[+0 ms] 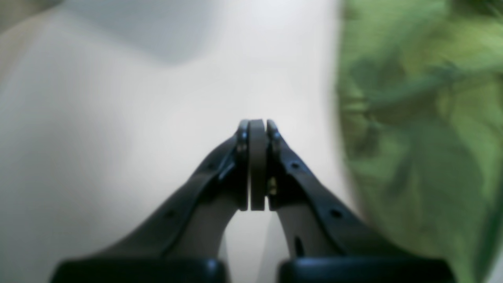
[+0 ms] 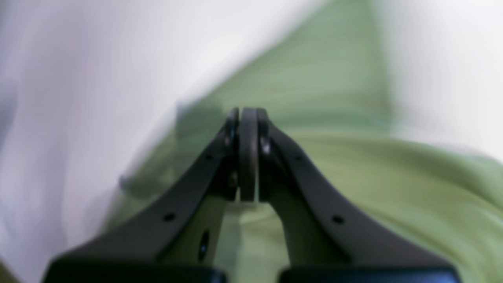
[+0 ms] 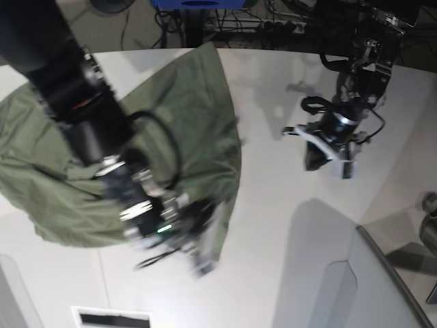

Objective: Layout the t-shirt on the table in an organized manner, then fold the t-shirt properly
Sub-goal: 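Grasp the shirt's opposite edge with the left gripper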

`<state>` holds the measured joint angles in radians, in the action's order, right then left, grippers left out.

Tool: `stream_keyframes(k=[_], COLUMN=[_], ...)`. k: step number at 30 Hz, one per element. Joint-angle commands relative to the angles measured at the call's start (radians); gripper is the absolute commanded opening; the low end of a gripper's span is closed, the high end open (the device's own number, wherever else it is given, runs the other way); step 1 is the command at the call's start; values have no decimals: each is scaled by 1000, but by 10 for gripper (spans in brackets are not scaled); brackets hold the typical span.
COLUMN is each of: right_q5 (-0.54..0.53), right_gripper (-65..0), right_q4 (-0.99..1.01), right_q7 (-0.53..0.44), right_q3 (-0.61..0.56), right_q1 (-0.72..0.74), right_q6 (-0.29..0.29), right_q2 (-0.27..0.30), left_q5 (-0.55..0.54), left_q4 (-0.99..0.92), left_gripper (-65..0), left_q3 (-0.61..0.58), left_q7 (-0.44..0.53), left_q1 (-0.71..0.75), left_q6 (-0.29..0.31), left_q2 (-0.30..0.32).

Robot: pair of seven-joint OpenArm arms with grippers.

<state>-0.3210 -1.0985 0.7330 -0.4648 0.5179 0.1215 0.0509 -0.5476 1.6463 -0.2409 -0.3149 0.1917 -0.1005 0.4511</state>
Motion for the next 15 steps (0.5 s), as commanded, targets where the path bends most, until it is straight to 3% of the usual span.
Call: stream_keyframes(k=[1,6,15], right_q5=[-2,-2,-2], right_gripper=[-650,-650,-650], right_q4=[-61,-214,-262], right_q7=[29,135,110], right_q3=[61,346,513], right_q1=[-6,-114,-293], right_q6=[2,0,2], right_q2=[23,135,218], left_q5=[-1,-1,-1], left_q4=[16,-67,-516], left_gripper=[-650,-650,-650], left_q3=[-16,-147,-400], left_q7=[23,20,24], left_q1=[-27,-169,-481], left_q6=[21,45,46], left_q2=[5,-62,-231])
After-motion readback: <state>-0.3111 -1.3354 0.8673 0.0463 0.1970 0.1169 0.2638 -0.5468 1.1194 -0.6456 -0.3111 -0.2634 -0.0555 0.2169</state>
